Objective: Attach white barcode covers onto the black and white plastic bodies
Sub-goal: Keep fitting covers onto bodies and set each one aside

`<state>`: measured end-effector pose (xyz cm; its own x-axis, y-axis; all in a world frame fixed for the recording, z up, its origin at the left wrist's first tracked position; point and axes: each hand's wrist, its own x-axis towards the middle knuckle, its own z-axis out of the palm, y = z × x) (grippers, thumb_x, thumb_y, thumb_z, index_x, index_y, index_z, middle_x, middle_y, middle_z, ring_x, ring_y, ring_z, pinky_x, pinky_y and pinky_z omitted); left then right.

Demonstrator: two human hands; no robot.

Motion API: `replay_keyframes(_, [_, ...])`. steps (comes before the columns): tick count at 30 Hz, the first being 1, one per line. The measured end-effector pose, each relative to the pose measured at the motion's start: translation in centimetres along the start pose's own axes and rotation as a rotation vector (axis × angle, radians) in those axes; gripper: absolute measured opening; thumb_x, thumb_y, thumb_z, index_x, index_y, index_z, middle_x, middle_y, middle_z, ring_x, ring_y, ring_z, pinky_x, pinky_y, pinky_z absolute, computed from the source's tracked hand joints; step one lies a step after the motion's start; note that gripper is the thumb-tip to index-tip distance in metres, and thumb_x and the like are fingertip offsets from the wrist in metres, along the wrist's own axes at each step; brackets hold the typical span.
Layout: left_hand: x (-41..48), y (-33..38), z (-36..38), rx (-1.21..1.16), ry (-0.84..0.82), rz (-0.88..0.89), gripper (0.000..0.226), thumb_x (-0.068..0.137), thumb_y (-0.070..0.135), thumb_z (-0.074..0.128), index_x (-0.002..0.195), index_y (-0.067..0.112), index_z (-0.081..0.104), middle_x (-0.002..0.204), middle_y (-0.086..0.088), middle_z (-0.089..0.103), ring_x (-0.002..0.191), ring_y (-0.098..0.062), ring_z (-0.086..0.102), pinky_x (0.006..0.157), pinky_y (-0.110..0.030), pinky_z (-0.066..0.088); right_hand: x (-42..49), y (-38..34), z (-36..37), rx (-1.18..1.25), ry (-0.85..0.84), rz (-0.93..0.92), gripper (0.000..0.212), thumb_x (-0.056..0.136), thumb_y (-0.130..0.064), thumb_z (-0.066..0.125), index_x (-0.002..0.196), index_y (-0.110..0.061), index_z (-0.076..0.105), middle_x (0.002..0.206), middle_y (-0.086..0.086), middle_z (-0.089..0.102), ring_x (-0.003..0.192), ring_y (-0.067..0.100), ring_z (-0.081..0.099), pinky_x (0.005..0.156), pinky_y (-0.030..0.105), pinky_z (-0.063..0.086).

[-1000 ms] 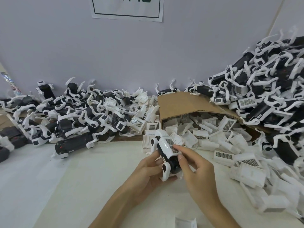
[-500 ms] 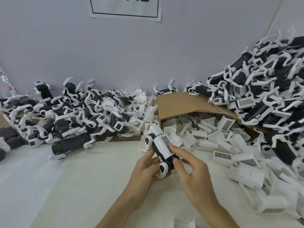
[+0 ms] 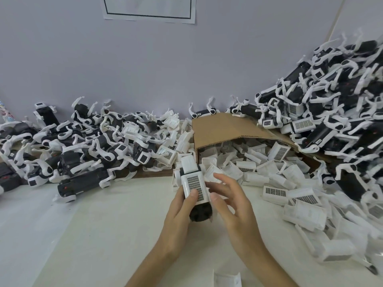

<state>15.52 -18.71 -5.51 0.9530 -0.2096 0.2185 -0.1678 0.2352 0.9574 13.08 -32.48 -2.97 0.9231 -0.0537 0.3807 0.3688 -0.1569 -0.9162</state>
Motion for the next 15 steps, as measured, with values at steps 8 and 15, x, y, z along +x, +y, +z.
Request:
replay_keyframes(8, [-1.1,-0.01,1.04,0.434,-0.083,0.271,0.05,0.093,0.062,0.052,0.14,0.051,0.039,0.098,0.008,0.072,0.088,-0.023,0.072,0.075,-0.047,0.06,0.1,-0.83,-0.22,0.266,-0.18,0.13,0.034,0.087,-0.05,0.061,0.108,-0.026,0.071,0.096,-0.002,0.073,0.092,0.013,0.068,0.075,0.022,0.053])
replay_keyframes(15, [-0.72,-0.42,0.98,0.483,-0.039,0.232,0.04,0.088,0.055,0.057,0.125,0.051,0.044,0.079,-0.013,0.067,0.072,-0.035,0.065,0.066,-0.055,0.054,0.6,-0.96,-0.84,0.303,-0.226,0.206,0.043,0.084,-0.049,0.064,0.118,-0.023,0.069,0.111,0.011,0.072,0.107,0.026,0.068,0.089,0.037,0.055])
